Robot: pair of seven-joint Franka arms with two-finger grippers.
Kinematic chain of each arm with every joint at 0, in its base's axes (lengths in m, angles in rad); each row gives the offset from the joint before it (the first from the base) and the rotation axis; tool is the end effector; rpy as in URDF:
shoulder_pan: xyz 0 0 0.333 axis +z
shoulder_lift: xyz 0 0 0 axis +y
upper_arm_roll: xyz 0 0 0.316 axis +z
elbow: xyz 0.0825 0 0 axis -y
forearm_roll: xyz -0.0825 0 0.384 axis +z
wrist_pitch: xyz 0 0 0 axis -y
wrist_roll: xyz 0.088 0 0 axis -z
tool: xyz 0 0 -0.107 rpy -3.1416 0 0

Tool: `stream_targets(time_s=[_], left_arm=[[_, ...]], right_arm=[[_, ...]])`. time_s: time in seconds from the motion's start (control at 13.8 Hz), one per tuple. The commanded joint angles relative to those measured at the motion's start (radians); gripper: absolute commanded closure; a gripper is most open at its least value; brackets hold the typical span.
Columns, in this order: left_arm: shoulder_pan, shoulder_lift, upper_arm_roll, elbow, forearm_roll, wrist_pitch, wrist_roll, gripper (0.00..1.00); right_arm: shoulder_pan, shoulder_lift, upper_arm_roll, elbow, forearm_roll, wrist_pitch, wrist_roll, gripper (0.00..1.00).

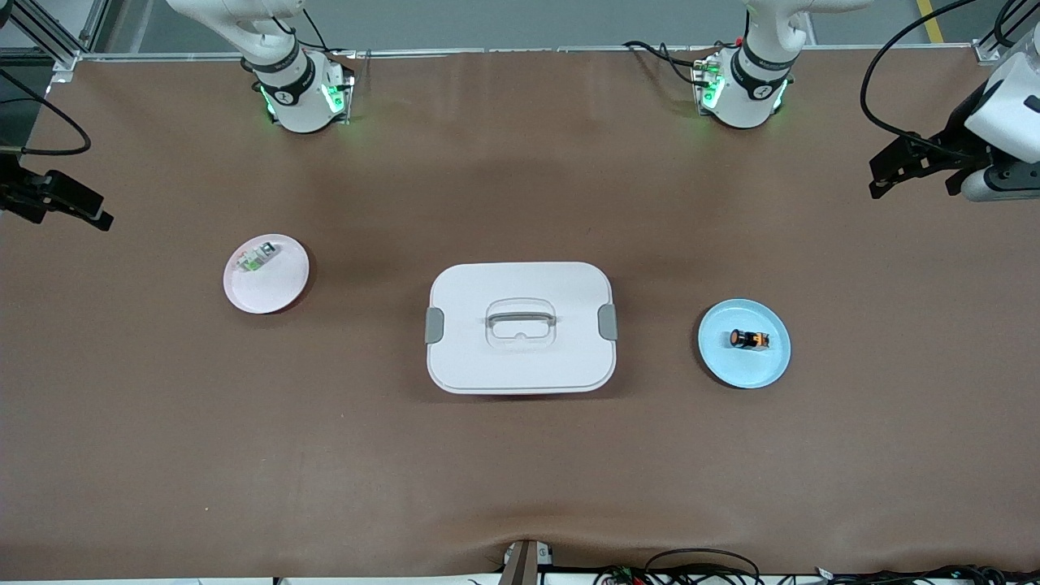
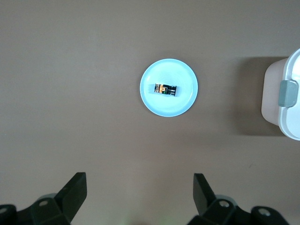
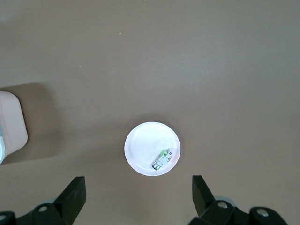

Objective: Transfer orange switch to right arm and place
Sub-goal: 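Move the left gripper over the orange switch on the blue plate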

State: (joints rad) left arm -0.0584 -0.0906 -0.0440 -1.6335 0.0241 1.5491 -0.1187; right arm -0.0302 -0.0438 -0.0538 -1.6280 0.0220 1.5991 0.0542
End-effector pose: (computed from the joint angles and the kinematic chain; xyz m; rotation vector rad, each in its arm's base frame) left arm 0.5212 -0.0521 0.6419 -3.1142 -0.0266 -0.0143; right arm 0.5415 -0.0439 0.6240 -3.1099 0.2159 -0.0237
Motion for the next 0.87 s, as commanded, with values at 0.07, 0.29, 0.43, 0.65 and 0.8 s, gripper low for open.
stream_targets(time_s=[0.07, 0.29, 0.43, 0.65, 0.8], left_arm=[[0.003, 0.018, 0.007, 0.021, -0.003, -0.017, 0.001, 0.00], [0.029, 0.055, 0.006, 0.024, -0.010, -0.009, 0.017, 0.00], [0.038, 0.089, 0.007, 0.021, -0.003, 0.002, 0.017, 0.00], [0.037, 0.141, 0.006, -0.049, -0.003, 0.079, -0.001, 0.00], [0.042, 0.141, 0.006, -0.167, -0.003, 0.229, 0.001, 0.00]], right_arm=[[0.009, -0.024, 0.000, -0.021, -0.011, 0.008, 0.018, 0.00], [0.010, -0.024, 0.000, -0.021, -0.010, 0.010, 0.018, 0.00], [0.010, -0.024, 0.000, -0.021, -0.010, 0.008, 0.018, 0.00], [0.013, -0.024, 0.002, -0.018, -0.010, 0.010, 0.018, 0.00], [0.032, -0.025, 0.000, -0.018, -0.011, 0.012, 0.018, 0.00]])
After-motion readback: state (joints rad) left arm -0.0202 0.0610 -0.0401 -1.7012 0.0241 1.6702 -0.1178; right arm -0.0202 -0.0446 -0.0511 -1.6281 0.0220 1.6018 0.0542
